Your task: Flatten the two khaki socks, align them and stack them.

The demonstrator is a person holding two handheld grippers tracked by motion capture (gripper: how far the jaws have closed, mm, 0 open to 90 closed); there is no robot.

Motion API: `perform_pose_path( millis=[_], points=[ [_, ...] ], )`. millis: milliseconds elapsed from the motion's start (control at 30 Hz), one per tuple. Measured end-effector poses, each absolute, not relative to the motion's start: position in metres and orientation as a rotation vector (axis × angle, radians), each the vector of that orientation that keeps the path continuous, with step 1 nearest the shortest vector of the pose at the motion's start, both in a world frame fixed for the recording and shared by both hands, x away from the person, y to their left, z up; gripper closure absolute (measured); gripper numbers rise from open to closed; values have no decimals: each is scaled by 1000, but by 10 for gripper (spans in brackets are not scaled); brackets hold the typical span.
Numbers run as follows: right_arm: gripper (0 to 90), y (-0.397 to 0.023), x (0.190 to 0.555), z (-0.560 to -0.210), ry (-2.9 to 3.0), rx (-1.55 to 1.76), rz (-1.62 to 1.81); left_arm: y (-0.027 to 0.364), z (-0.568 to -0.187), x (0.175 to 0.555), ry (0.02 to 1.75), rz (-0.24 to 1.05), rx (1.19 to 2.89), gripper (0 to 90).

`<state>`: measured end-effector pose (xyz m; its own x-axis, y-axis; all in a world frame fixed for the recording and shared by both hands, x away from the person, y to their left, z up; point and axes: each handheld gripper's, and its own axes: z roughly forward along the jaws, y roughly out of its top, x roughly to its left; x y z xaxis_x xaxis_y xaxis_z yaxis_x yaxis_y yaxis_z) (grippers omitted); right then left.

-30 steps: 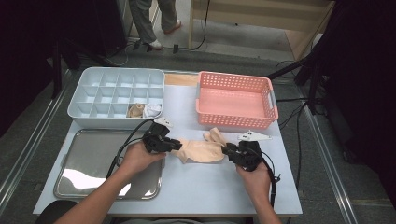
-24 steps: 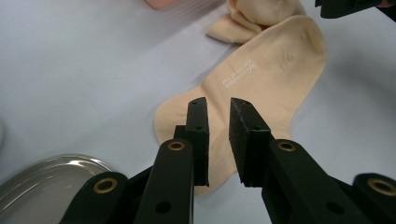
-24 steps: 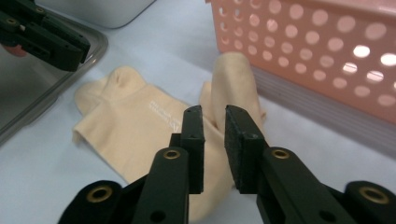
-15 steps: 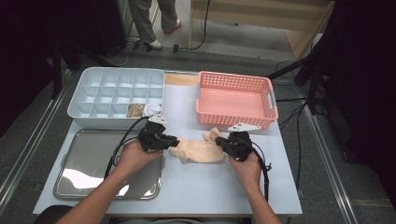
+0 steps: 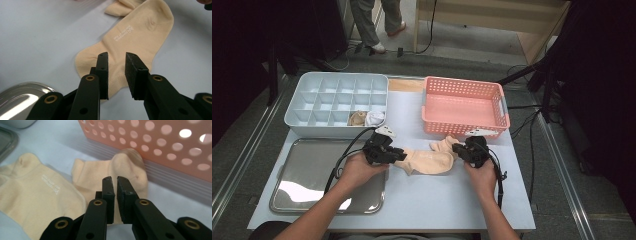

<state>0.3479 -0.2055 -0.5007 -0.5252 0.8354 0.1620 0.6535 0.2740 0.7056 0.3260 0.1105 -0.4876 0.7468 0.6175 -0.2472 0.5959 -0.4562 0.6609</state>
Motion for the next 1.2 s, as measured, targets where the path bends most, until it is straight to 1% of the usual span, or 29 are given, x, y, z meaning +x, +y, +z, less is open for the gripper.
perform_pose_path(
  millis=[67,233,267,300,433,633,733,833,967,1033,1067,1167,1200],
  points=[
    [814,-204,347,-498,2298,1374,1116,110,-488,326,909,32,2173,731],
    [805,-195,347,-496,2294,1353,1145,111,-487,327,907,37,2175,716],
    [789,-192,348,-496,2308,1361,1136,111,-487,327,907,38,2174,711],
    [767,-190,349,-495,2319,1356,1133,111,-487,327,906,31,2171,709],
    [743,-175,347,-495,2325,1306,1142,107,-489,327,913,-8,2141,698],
    [702,-162,351,-503,2334,1303,1095,95,-494,321,874,-27,2170,672],
    [652,-159,353,-510,2334,1313,1064,90,-497,320,869,-42,2194,669],
    [644,-159,353,-512,2334,1306,1049,87,-502,320,878,-49,2219,661],
    [589,-159,354,-514,2337,1316,1059,83,-508,319,874,-52,2253,629],
    [596,-158,353,-516,2336,1282,1050,83,-509,319,863,-41,2272,653],
    [619,-157,352,-517,2331,1254,1034,83,-509,319,862,-37,2273,663],
    [694,-155,349,-519,2312,1181,989,84,-510,320,869,-45,2268,680],
    [751,-156,349,-520,2299,1197,996,84,-510,320,862,-41,2271,682]
  ],
)
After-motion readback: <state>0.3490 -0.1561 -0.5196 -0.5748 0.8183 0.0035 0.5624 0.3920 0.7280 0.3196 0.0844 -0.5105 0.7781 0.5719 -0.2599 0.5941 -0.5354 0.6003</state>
